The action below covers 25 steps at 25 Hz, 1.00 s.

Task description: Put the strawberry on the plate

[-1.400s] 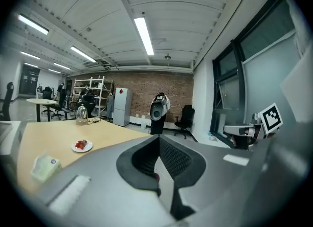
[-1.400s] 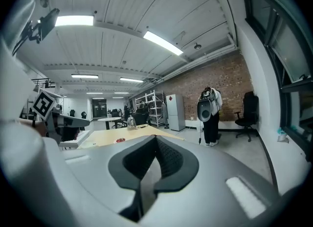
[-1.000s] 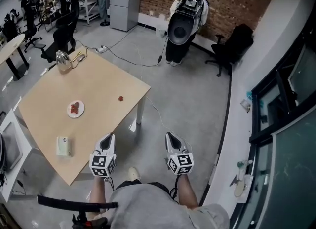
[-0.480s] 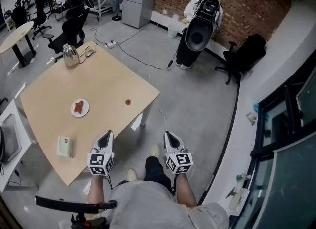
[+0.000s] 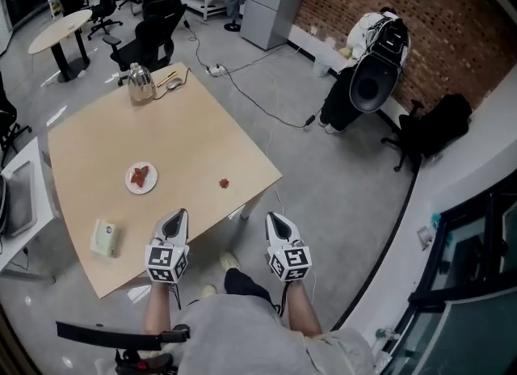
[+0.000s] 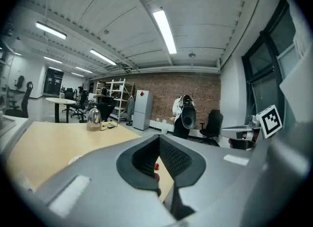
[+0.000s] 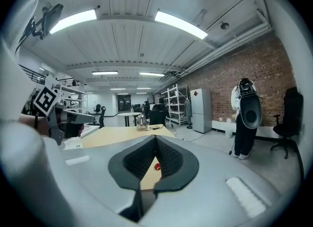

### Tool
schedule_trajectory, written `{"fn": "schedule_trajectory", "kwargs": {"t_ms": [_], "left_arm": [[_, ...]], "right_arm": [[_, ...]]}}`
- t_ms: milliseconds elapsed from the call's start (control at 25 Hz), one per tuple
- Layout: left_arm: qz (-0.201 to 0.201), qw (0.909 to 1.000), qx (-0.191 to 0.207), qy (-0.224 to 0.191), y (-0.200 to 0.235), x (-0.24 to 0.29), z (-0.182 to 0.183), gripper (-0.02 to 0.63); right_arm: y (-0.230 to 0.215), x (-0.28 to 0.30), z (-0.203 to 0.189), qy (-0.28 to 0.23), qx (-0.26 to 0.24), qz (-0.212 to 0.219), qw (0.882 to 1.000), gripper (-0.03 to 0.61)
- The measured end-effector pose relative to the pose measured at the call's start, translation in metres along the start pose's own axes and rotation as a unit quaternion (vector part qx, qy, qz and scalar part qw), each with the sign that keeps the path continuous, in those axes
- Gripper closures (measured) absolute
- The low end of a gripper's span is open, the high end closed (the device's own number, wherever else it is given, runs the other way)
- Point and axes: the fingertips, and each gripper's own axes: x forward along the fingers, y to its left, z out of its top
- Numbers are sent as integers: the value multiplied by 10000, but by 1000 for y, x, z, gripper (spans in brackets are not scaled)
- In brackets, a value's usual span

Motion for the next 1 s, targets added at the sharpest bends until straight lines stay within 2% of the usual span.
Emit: {"fn": "schedule_trajectory", "kwargs": {"t_ms": [200, 440, 760, 1000], "left_arm": [[468, 9988, -62, -115, 15, 32, 16, 594], [1057, 9941, -250, -23, 37, 56, 9, 594], [1720, 9833, -503, 315, 57, 58, -22, 594], [2126, 9723, -797, 549, 74, 56, -47, 594]], "right_arm": [[-17, 58, 17, 13, -164, 595, 9981, 572], [-28, 117, 19, 162, -254, 1168, 9927, 572], [-27, 172, -9, 598, -297, 1803, 9813, 572], [-12, 201, -40, 994, -491, 2278, 9674, 572]]}}
